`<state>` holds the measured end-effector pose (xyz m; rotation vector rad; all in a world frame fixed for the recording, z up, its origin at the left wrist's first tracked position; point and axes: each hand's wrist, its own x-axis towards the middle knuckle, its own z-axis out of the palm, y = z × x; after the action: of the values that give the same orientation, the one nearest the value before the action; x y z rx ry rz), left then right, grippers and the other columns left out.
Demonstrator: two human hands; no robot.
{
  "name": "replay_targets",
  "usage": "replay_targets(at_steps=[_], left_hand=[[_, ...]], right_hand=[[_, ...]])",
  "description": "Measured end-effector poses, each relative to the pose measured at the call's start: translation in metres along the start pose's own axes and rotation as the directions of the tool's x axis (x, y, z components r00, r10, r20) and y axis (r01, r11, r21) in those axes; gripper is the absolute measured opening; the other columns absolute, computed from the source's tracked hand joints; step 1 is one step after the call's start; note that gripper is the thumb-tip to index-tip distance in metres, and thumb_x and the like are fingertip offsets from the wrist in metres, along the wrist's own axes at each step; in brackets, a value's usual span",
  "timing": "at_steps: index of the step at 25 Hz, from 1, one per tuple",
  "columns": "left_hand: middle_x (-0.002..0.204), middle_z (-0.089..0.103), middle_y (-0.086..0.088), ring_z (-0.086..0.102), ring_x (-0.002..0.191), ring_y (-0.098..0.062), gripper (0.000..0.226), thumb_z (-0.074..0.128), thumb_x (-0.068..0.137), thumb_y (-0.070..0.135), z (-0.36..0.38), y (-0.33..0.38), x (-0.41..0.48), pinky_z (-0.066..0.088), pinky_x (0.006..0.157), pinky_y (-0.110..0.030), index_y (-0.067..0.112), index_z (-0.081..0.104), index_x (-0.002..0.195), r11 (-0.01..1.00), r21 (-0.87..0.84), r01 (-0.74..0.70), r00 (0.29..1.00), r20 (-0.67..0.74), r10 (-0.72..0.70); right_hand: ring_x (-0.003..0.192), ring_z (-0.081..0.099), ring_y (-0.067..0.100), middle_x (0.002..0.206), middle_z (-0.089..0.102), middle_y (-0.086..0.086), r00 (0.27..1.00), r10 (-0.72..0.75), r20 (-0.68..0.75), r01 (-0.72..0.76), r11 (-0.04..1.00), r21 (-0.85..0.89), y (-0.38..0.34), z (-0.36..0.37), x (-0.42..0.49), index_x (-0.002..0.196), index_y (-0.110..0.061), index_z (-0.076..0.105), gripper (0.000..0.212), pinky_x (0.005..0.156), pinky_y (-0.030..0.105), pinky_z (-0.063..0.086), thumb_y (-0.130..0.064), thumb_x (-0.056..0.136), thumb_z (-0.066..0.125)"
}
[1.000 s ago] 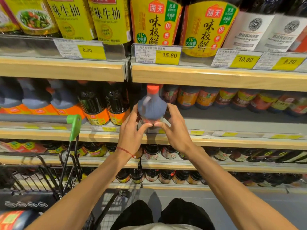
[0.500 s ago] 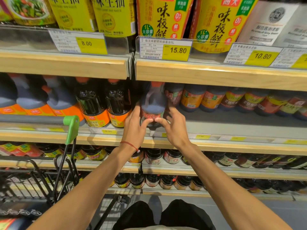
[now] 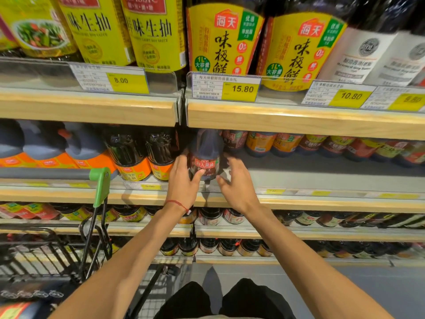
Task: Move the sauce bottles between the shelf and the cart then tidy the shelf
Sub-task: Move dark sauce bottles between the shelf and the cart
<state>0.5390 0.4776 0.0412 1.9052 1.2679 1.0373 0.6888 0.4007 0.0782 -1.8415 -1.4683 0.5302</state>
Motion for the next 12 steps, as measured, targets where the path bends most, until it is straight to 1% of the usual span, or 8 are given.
replay_targets(at_steps=[2, 4, 5, 6, 7, 9, 10, 12], left_hand=[[0.129, 0.051, -0.002, 0.050, 0.124, -0.018, 0.052, 0.067, 0.090, 0.021, -0.010, 0.014, -0.013, 0.045, 0.107, -0.040, 0.014, 0.044, 0.136, 1.000, 0.017, 0.014, 1.000, -0.018, -0.013], [0.132, 0.051, 0.002, 0.051, 0.123, -0.014, 0.050, 0.063, 0.092, 0.022, -0.026, 0.029, -0.028, 0.045, 0.105, -0.035, 0.018, 0.045, 0.138, 0.999, 0.033, 0.018, 1.000, -0.008, -0.018], [0.131, 0.052, 0.004, 0.052, 0.121, -0.014, 0.046, 0.061, 0.093, 0.025, -0.036, 0.037, -0.034, 0.047, 0.102, -0.036, 0.021, 0.047, 0.137, 0.998, 0.067, 0.010, 1.000, 0.004, -0.010], [0.129, 0.052, 0.005, 0.053, 0.120, -0.014, 0.042, 0.057, 0.094, 0.031, -0.047, 0.043, -0.040, 0.048, 0.099, -0.037, 0.024, 0.048, 0.135, 0.990, 0.143, -0.014, 1.000, 0.017, 0.012], [0.127, 0.053, 0.006, 0.053, 0.119, -0.016, 0.039, 0.052, 0.095, 0.037, -0.060, 0.048, -0.046, 0.048, 0.096, -0.039, 0.025, 0.050, 0.133, 0.963, 0.263, -0.056, 0.998, 0.037, 0.048], [0.125, 0.055, 0.005, 0.052, 0.115, -0.019, 0.044, 0.044, 0.095, 0.046, -0.082, 0.056, -0.056, 0.045, 0.093, -0.038, 0.024, 0.052, 0.132, 0.834, 0.529, -0.155, 0.988, 0.101, 0.120], [0.125, 0.055, 0.003, 0.051, 0.114, -0.020, 0.047, 0.042, 0.095, 0.050, -0.091, 0.058, -0.061, 0.043, 0.093, -0.038, 0.023, 0.053, 0.132, 0.766, 0.614, -0.189, 0.982, 0.136, 0.133], [0.128, 0.054, 0.001, 0.050, 0.116, -0.022, 0.050, 0.042, 0.093, 0.053, -0.108, 0.061, -0.073, 0.041, 0.094, -0.039, 0.022, 0.054, 0.131, 0.683, 0.701, -0.206, 0.978, 0.166, 0.126]], right_hand=[[0.125, 0.052, 0.016, 0.134, 0.056, 0.000, 0.997, -0.026, -0.072, 0.018, 0.994, -0.107, -0.010, -0.006, -0.017, 0.137, -0.016, 0.056, 0.044, 0.107, 0.032, 0.045, -0.017, 0.095, 0.066], [0.117, 0.054, 0.018, 0.126, 0.059, -0.002, 0.993, -0.073, -0.090, 0.048, 0.965, -0.257, -0.023, -0.014, -0.032, 0.129, -0.018, 0.061, 0.037, 0.092, 0.037, 0.051, -0.025, 0.092, 0.066], [0.112, 0.055, 0.019, 0.122, 0.060, -0.002, 0.991, -0.096, -0.094, 0.059, 0.941, -0.334, -0.029, -0.018, -0.038, 0.125, -0.018, 0.063, 0.037, 0.086, 0.037, 0.052, -0.029, 0.090, 0.066], [0.108, 0.056, 0.020, 0.119, 0.061, -0.002, 0.989, -0.115, -0.094, 0.069, 0.916, -0.394, -0.037, -0.023, -0.043, 0.122, -0.018, 0.065, 0.037, 0.082, 0.037, 0.052, -0.034, 0.088, 0.064], [0.105, 0.056, 0.021, 0.116, 0.062, -0.001, 0.986, -0.138, -0.090, 0.085, 0.893, -0.441, -0.045, -0.028, -0.048, 0.119, -0.017, 0.066, 0.039, 0.080, 0.037, 0.051, -0.038, 0.086, 0.062], [0.101, 0.056, 0.023, 0.112, 0.063, 0.002, 0.978, -0.197, -0.062, 0.139, 0.849, -0.510, -0.058, -0.034, -0.055, 0.115, -0.015, 0.067, 0.043, 0.079, 0.039, 0.050, -0.043, 0.084, 0.058], [0.100, 0.055, 0.024, 0.111, 0.063, 0.003, 0.974, -0.222, -0.041, 0.166, 0.830, -0.532, -0.064, -0.035, -0.058, 0.114, -0.014, 0.066, 0.044, 0.079, 0.040, 0.050, -0.045, 0.084, 0.058], [0.102, 0.055, 0.025, 0.112, 0.063, 0.004, 0.964, -0.267, 0.009, 0.228, 0.806, -0.546, -0.073, -0.035, -0.066, 0.114, -0.013, 0.065, 0.045, 0.082, 0.041, 0.049, -0.047, 0.084, 0.059]])
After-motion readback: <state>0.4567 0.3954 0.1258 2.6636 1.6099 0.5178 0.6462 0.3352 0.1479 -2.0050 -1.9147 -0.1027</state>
